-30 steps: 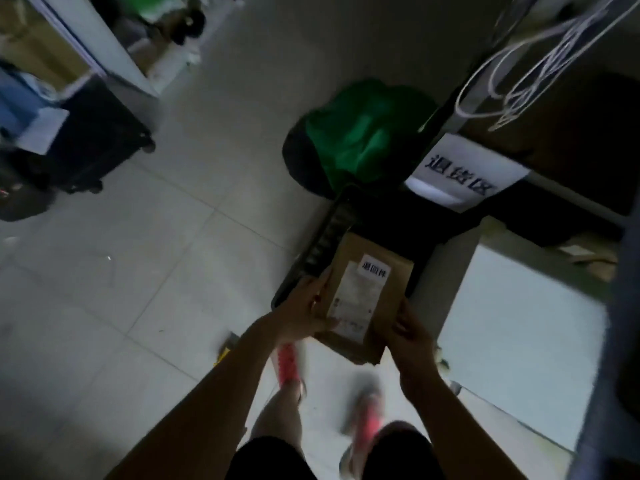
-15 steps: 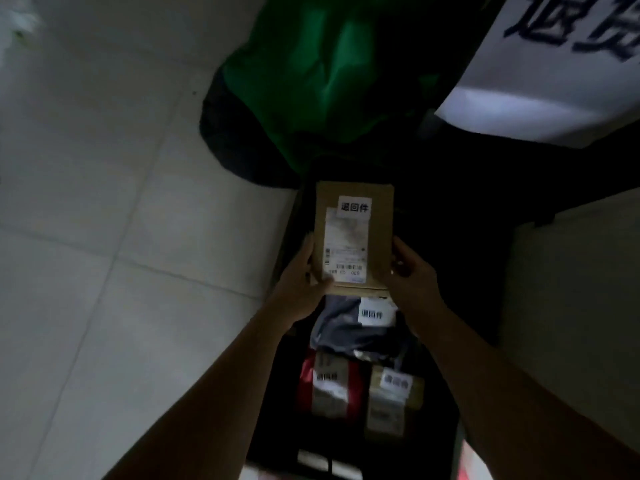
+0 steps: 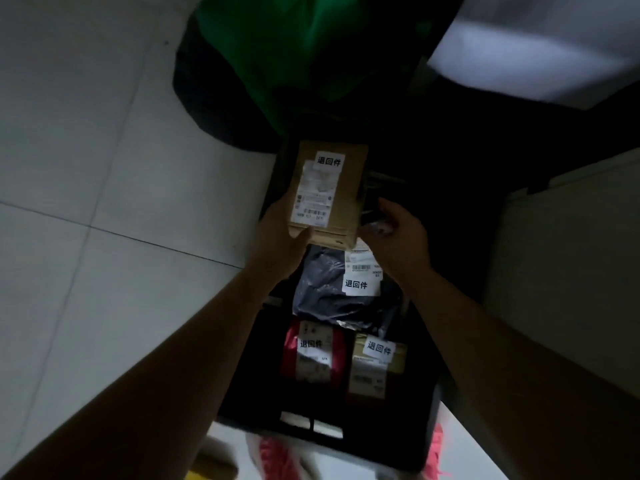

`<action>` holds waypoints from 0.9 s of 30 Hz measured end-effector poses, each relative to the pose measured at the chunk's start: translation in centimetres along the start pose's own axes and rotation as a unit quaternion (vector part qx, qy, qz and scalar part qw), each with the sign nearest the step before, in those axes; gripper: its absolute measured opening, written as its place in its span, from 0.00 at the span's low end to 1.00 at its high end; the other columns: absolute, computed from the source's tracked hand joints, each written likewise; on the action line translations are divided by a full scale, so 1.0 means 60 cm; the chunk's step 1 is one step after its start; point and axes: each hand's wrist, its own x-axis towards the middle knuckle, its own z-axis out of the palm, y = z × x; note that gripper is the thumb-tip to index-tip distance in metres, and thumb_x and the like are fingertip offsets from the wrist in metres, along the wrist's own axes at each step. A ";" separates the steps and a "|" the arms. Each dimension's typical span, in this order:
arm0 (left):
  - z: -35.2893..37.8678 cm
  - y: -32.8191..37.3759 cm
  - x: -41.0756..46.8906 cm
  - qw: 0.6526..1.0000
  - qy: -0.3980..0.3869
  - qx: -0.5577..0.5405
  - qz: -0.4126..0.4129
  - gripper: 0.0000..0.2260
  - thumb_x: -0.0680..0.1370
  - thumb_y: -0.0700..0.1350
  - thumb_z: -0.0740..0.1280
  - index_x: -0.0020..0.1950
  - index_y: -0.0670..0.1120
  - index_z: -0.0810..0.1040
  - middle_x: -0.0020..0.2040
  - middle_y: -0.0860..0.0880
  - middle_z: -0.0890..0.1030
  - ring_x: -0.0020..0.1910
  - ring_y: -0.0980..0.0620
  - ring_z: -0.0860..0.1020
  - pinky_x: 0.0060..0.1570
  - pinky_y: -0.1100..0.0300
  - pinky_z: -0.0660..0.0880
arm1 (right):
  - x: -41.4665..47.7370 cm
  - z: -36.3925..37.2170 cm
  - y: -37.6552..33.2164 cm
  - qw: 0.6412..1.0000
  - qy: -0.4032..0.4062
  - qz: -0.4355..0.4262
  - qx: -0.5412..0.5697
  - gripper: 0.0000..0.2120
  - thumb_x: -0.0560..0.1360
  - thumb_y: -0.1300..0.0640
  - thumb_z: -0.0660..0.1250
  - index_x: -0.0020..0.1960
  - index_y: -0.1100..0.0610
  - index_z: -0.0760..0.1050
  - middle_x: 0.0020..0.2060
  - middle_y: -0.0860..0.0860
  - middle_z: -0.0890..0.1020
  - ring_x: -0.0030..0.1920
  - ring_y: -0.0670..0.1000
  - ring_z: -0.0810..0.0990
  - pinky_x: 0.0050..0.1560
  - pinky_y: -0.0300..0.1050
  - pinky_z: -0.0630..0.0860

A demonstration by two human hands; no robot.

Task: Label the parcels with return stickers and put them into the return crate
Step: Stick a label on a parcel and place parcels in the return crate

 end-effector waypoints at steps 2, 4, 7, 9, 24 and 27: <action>-0.062 0.057 -0.034 0.997 -0.010 0.056 0.046 0.26 0.78 0.43 0.72 0.75 0.49 0.68 0.65 0.48 0.79 0.62 0.49 0.78 0.60 0.49 0.79 | -0.048 -0.048 -0.059 0.998 0.006 -0.015 -0.062 0.29 0.74 0.56 0.76 0.73 0.57 0.73 0.56 0.52 0.84 0.54 0.50 0.82 0.62 0.52 0.79; -0.136 0.124 -0.073 0.988 -0.012 0.132 0.078 0.29 0.78 0.45 0.71 0.77 0.52 0.64 0.67 0.46 0.77 0.63 0.46 0.77 0.57 0.47 0.79 | -0.109 -0.104 -0.135 0.991 -0.001 -0.026 -0.135 0.28 0.74 0.54 0.74 0.73 0.52 0.74 0.59 0.51 0.83 0.57 0.51 0.82 0.60 0.53 0.80; -0.263 0.249 -0.143 0.961 -0.006 0.249 0.122 0.28 0.79 0.50 0.67 0.78 0.52 0.62 0.71 0.45 0.74 0.67 0.44 0.75 0.60 0.46 0.78 | -0.222 -0.196 -0.265 0.978 0.000 -0.021 -0.210 0.28 0.74 0.54 0.73 0.73 0.47 0.73 0.66 0.47 0.80 0.64 0.50 0.79 0.62 0.47 0.78; -0.347 0.348 -0.196 0.941 0.010 0.301 0.157 0.28 0.80 0.50 0.65 0.79 0.48 0.62 0.74 0.43 0.70 0.70 0.42 0.72 0.63 0.47 0.74 | -0.309 -0.259 -0.352 0.971 0.013 -0.028 -0.239 0.28 0.74 0.53 0.72 0.73 0.46 0.73 0.70 0.46 0.77 0.69 0.50 0.76 0.65 0.47 0.75; -0.500 0.824 -0.675 0.819 0.127 0.457 0.322 0.33 0.77 0.57 0.70 0.78 0.50 0.63 0.71 0.45 0.72 0.70 0.42 0.70 0.65 0.45 0.71 | -0.827 -0.657 -0.633 0.909 0.140 -0.139 -0.368 0.21 0.74 0.50 0.71 0.66 0.47 0.74 0.66 0.46 0.76 0.66 0.55 0.73 0.59 0.52 0.76; -0.464 0.890 -0.773 0.811 0.135 0.461 0.334 0.33 0.75 0.60 0.70 0.76 0.50 0.65 0.72 0.46 0.72 0.70 0.43 0.71 0.65 0.46 0.72 | -0.924 -0.752 -0.610 0.898 0.151 -0.160 -0.381 0.24 0.75 0.51 0.71 0.70 0.47 0.73 0.70 0.46 0.73 0.69 0.55 0.71 0.63 0.51 0.74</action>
